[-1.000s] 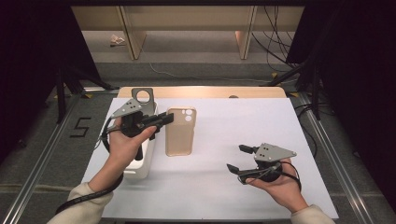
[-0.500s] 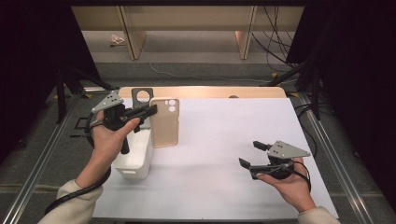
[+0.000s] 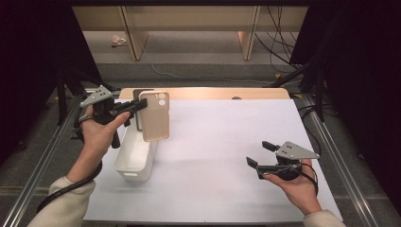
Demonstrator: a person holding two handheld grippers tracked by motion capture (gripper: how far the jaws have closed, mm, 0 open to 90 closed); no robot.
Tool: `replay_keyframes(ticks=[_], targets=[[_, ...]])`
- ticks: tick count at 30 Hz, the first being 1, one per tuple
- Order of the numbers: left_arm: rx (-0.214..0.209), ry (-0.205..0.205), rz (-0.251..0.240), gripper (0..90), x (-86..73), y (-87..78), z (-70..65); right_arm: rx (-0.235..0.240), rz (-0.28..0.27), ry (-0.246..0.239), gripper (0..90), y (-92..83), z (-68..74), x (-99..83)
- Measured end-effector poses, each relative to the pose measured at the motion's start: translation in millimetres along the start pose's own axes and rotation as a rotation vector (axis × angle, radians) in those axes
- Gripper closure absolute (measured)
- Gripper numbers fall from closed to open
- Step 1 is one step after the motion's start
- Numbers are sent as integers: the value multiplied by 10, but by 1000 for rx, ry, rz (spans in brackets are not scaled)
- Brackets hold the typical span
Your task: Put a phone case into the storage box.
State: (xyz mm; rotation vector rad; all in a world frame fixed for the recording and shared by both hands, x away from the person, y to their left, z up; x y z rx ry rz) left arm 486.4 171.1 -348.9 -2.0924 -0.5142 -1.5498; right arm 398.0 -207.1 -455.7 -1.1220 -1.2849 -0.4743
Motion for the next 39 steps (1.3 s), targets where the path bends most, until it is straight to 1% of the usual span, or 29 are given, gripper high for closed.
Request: replay_keyframes(ticks=[3, 7, 12, 16, 22, 24, 27, 30, 32, 39], targets=[[9, 7, 2, 817, 33, -30, 102, -3, 1, 1, 199, 0, -3, -2], [14, 17, 8, 817, 55, -54, 205, -11, -2, 5, 199, 0, -14, 1], [20, 9, 1, 817, 63, -70, 328, -18, 8, 7, 200, 6, -22, -13], [24, 11, -3, 817, 63, -90, 424, -24, 1, 11, 201, 0, -37, -6], [21, 16, 8, 816, 44, -85, 557, -22, 10, 17, 199, 13, -37, -23], [27, 16, 12, 816, 43, -74, 619, -19, 11, 15, 198, 14, -31, -23], [22, 9, 11, 816, 52, -58, 694, -21, 10, 18, 198, 11, -35, -20], [31, -2, 16, 816, 61, -63, 765, -25, 7, 21, 198, 8, -47, -19], [32, -10, 16, 816, 63, -69, 792, -26, 8, 19, 198, 10, -49, -21], [35, -15, 19, 816, 27, -62, 895, -23, 9, 21, 198, 16, -41, -22]])
Point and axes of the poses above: each handheld gripper's, and its own axes: y roughly forward along the jaws, x roughly out of its top, z roughly to its left, the point moved 9 cm from there along y, roughly forward along the jaws, and after that the axes turned 13 degrees about -x, right-handed, at the moved point
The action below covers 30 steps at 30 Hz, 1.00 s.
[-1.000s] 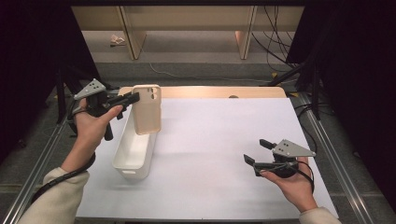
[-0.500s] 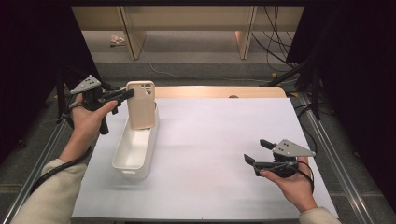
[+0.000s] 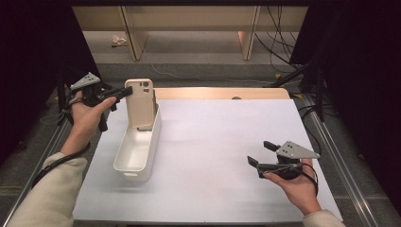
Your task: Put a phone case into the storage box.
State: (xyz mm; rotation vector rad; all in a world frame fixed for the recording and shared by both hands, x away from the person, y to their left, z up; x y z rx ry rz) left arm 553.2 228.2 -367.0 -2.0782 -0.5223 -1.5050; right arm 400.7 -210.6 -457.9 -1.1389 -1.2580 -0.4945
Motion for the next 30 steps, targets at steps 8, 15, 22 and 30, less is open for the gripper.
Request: replay_keyframes(ticks=[8, 15, 22, 30], targets=[[2, 3, 18, 816, -50, 79, 94, -1, 2, -1, 200, 5, -3, -8], [14, -4, 44, 816, -129, 148, 188, -1, 8, -2, 200, 9, -4, -20], [22, -14, 68, 816, -235, 218, 269, 1, 11, -2, 201, 14, 0, -27], [33, -30, 79, 815, -324, 279, 349, 5, 14, -1, 202, 21, 12, -34]])
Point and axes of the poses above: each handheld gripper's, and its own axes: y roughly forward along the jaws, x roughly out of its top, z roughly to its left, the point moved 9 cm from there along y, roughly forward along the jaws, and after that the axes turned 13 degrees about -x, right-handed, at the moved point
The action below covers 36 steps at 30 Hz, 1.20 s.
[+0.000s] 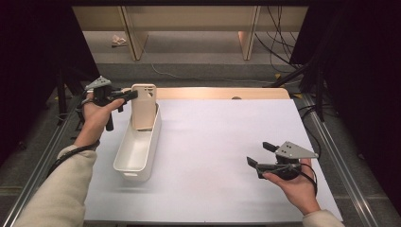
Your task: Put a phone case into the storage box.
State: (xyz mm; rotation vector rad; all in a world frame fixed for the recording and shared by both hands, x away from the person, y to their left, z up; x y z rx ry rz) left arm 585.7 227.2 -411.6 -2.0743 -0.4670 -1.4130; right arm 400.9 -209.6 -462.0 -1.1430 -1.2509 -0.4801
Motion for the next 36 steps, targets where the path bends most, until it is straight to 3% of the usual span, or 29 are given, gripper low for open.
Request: replay_keyframes(ticks=[17, 21, 23, 26, 31, 36], targets=[[33, -53, 30, 810, -209, 128, 160, 10, 3, -1, 204, 10, 12, -9], [58, -58, 43, 799, -268, 151, 190, 11, 6, -3, 203, 8, 11, -13], [80, -62, 43, 722, -258, 144, 200, 11, 5, -4, 203, 8, 12, -14], [125, -15, 66, 574, -209, 114, 190, 13, 5, -4, 203, 6, 17, -11], [204, 51, 61, 402, -45, -13, 117, 12, 8, -6, 203, 4, 19, -16], [223, 51, 87, 204, -21, -188, -81, 8, 4, -3, 200, 3, 11, -13]])
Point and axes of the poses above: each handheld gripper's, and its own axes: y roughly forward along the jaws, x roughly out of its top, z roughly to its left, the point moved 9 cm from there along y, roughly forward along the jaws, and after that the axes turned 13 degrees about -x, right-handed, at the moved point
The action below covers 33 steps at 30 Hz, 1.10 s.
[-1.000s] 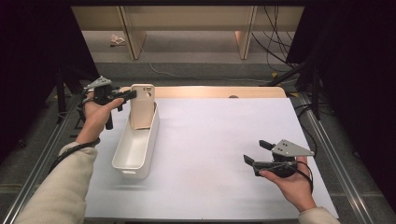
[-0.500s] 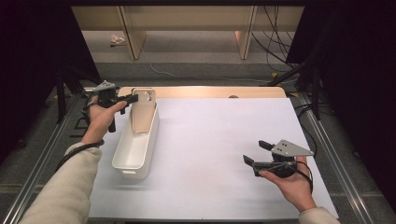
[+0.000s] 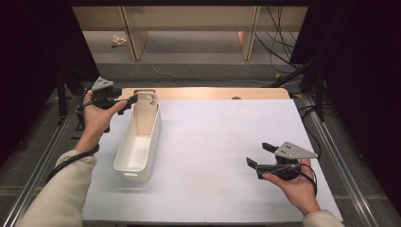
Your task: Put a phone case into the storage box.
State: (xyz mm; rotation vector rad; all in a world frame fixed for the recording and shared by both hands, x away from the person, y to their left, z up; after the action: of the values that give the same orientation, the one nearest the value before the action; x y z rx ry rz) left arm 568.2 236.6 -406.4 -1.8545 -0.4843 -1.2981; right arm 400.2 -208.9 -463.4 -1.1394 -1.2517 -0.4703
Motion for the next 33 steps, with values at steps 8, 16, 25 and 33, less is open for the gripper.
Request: replay_keyframes(ticks=[8, 16, 25, 33], targets=[[-108, -46, -5, 45, -303, -355, -478, -4, 0, 6, 196, -2, -10, 1], [-152, -42, -20, 0, -568, -530, -732, -5, -3, 8, 192, -1, 1, 11], [-161, 6, -38, 0, -811, -699, -1129, -1, -2, 10, 188, -1, -1, -6], [-184, 72, -27, 0, -982, -791, -1396, 6, 1, 9, 183, -1, 17, -14]])
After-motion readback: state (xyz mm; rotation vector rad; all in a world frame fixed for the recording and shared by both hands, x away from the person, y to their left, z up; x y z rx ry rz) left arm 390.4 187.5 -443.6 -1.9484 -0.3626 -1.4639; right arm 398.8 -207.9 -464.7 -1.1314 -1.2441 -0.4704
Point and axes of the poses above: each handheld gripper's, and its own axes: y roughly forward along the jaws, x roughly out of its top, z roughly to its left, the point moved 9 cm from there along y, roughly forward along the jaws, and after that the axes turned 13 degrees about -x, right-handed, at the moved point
